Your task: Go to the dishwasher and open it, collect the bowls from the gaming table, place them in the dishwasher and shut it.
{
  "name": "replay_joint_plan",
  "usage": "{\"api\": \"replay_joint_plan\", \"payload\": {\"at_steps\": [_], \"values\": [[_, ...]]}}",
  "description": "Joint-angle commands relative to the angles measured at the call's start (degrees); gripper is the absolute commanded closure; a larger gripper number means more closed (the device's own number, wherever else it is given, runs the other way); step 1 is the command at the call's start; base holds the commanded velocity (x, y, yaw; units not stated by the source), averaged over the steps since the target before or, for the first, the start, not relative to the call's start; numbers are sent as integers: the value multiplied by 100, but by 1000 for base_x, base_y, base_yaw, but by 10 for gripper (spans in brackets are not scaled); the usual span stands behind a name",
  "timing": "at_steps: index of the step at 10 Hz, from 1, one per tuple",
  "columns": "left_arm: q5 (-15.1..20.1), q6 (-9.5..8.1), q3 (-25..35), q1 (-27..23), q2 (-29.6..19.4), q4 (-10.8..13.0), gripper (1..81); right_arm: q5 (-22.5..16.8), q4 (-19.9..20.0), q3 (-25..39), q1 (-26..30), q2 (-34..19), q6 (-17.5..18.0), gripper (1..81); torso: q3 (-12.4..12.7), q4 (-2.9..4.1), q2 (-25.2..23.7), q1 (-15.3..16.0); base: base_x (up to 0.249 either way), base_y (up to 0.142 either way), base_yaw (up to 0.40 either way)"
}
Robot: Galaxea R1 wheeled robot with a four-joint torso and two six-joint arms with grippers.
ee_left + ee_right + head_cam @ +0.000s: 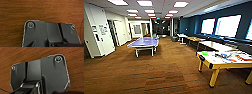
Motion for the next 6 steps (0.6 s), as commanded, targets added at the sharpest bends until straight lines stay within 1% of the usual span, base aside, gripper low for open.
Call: {"api": "replay_joint_plan", "payload": {"at_steps": [1,6], "values": [[239,-13,4,-330,-48,8,10,-346,10,8,359,3,-9,10,2,0,0,0,217,0,0],[239,-22,4,-330,-48,-1,10,-346,10,8,359,3,-9,10,0,0,0,5,209,0,0]]}}
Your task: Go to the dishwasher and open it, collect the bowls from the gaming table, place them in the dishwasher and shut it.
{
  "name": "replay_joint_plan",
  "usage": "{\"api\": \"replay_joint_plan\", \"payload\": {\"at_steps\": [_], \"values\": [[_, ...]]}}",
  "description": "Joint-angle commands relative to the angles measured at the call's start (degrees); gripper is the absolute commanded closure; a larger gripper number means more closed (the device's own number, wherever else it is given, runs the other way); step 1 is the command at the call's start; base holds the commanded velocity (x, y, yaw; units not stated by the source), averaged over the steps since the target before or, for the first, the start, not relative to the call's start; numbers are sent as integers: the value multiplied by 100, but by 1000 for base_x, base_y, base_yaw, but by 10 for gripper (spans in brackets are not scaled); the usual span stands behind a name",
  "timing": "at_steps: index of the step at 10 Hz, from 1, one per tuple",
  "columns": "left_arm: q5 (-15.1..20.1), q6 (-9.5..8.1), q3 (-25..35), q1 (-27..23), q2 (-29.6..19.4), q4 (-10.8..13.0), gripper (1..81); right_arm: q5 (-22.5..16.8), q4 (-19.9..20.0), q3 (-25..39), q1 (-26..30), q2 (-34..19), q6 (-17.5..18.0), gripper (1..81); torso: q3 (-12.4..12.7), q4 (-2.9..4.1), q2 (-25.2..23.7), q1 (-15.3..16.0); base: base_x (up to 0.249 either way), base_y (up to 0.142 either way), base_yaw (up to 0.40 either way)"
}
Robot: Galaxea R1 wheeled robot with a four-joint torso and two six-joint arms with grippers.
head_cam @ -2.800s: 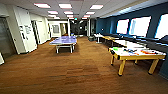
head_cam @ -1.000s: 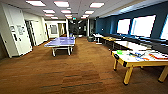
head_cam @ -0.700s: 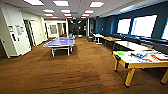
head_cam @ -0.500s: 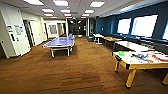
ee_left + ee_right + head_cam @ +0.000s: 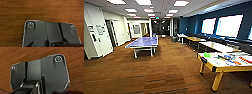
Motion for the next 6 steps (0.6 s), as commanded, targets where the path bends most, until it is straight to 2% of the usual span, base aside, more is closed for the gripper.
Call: {"api": "replay_joint_plan", "payload": {"at_steps": [1,4,6], "values": [[238,-20,4,-335,-48,-1,10,-346,12,8,361,3,-9,10,2,0,0,0,191,0,0],[247,-20,4,-335,-48,-1,10,-346,12,8,361,3,-1,10,0,0,5,9,138,0,0],[238,-20,4,-335,-57,-1,10,-346,12,8,361,3,-9,10,0,0,5,11,0,0,0]]}}
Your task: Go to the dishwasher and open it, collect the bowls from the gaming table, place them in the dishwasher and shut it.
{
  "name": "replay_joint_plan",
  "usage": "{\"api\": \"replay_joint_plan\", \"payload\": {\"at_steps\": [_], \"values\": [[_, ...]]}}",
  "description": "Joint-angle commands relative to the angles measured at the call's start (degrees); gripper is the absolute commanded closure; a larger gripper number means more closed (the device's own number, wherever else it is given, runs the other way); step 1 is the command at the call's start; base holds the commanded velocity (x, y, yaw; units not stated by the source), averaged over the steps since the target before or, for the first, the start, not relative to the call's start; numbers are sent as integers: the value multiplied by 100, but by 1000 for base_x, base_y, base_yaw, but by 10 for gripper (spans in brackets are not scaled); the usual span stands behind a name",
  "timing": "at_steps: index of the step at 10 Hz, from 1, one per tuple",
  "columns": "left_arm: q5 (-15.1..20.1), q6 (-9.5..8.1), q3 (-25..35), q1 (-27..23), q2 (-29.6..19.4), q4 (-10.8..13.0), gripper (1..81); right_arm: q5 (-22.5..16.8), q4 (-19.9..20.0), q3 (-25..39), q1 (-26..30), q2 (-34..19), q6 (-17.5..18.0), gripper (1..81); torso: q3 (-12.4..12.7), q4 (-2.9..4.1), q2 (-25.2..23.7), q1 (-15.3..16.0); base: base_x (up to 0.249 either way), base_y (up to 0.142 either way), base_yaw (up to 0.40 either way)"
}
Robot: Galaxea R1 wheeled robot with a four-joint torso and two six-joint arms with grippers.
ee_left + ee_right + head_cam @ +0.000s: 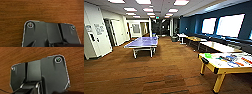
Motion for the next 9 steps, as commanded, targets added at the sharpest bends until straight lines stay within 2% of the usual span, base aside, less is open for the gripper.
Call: {"api": "replay_joint_plan", "payload": {"at_steps": [1,9], "values": [[242,-22,4,-311,-57,7,10,-350,10,8,339,3,-3,10,0,0,0,0,0,0,0],[250,-22,4,-311,-75,8,10,-350,19,8,331,3,-3,10,0,0,-2,-6,0,0,0]]}}
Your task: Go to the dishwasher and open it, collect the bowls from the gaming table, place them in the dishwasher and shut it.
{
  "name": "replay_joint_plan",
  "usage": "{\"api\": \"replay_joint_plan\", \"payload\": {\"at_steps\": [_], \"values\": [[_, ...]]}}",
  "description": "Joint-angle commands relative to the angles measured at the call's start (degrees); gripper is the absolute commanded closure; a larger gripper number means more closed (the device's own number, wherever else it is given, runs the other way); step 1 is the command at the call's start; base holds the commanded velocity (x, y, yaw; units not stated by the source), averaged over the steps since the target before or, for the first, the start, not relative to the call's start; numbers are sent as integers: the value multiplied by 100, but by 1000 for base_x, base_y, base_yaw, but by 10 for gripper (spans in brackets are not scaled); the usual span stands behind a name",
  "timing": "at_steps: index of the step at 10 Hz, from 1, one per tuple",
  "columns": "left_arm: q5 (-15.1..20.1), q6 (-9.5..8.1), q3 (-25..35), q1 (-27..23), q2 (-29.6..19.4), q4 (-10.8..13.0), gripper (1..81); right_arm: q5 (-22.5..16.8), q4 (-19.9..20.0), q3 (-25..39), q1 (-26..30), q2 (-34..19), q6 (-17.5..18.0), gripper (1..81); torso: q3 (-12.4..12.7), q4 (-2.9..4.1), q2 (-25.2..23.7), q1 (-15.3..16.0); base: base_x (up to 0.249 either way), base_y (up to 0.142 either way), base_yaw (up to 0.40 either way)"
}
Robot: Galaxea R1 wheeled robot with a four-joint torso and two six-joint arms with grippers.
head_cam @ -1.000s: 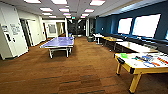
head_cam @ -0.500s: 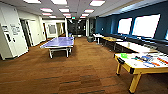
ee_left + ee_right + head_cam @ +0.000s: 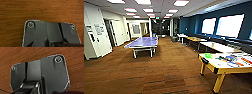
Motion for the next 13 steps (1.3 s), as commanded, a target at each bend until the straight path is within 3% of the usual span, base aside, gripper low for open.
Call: {"api": "replay_joint_plan", "payload": {"at_steps": [1,13], "values": [[247,-22,4,-341,-63,17,10,-348,10,9,346,3,-12,10,0,0,0,0,0,0,-92],[256,-22,4,-341,-63,34,10,-348,19,17,345,3,-3,10,0,0,0,-2,0,0,-311]]}}
